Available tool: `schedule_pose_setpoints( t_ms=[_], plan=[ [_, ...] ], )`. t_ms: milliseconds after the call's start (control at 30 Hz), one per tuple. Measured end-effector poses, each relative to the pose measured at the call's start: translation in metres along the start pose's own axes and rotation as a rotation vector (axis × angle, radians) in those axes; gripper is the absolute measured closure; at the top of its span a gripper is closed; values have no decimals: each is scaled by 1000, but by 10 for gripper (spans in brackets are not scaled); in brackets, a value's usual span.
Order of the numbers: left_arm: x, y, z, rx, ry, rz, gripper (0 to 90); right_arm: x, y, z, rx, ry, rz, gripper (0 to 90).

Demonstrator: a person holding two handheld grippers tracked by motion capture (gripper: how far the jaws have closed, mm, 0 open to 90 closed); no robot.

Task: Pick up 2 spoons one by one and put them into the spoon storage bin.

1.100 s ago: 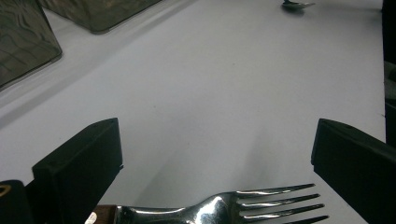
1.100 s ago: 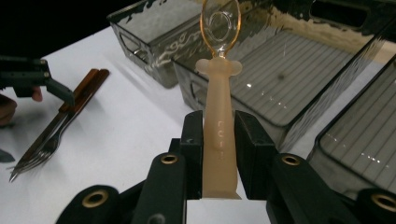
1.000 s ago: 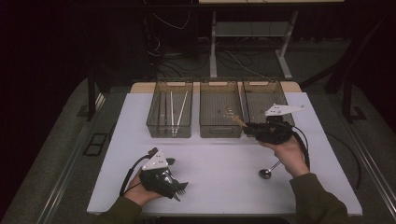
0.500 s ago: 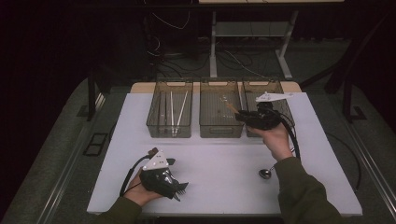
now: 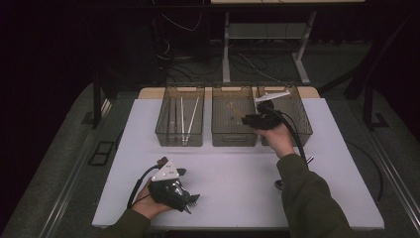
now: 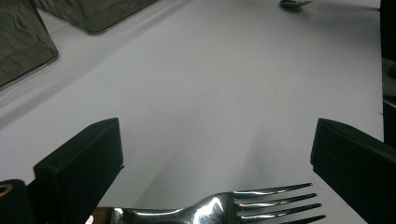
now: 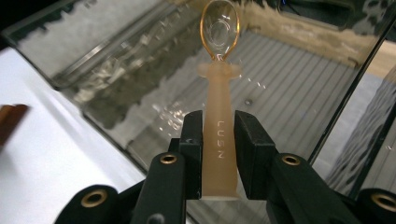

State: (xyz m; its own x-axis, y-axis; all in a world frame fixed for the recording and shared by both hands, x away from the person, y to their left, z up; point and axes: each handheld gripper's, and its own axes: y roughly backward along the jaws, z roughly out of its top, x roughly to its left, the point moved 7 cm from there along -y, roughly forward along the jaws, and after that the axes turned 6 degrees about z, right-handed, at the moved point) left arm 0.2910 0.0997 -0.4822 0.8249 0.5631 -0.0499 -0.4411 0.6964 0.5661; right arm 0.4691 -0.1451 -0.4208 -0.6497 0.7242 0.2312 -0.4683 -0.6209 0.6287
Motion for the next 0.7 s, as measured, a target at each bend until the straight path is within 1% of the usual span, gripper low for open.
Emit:
schedule_pose_setpoints(
  t_ms=[67, 133, 200, 300, 367, 433, 500, 567, 633, 700],
  plan=[
    [0, 0, 0, -1, 2, -2, 8, -2, -6, -1, 21, 4, -11, 743],
    [-1, 0, 0, 0, 2, -3, 8, -3, -12, -2, 40, -6, -11, 743],
    [-1, 0, 0, -1, 6, -4, 8, -3, -16, -4, 66, 6, -20, 743],
    [-1, 0, 0, 2, 2, -6, 9, -4, -23, -6, 100, 13, -33, 741],
    [-1, 0, 0, 2, -6, -5, 9, -5, -26, -6, 107, 13, -40, 737],
    [-1, 1, 0, 1, -7, -6, 9, -5, -27, -5, 107, 14, -39, 724],
    [-1, 1, 0, 0, -1, -9, 9, -5, -26, -4, 89, 9, -39, 691],
    [-1, 0, 0, 2, 2, -9, 9, -5, -23, -2, 67, -9, -24, 652],
    [-1, 1, 0, 1, -6, -8, 9, -4, -21, -1, 56, -14, -17, 620],
    [-1, 1, 1, -2, -2, -6, 9, -3, -17, 1, 38, -16, -2, 587]
  ],
)
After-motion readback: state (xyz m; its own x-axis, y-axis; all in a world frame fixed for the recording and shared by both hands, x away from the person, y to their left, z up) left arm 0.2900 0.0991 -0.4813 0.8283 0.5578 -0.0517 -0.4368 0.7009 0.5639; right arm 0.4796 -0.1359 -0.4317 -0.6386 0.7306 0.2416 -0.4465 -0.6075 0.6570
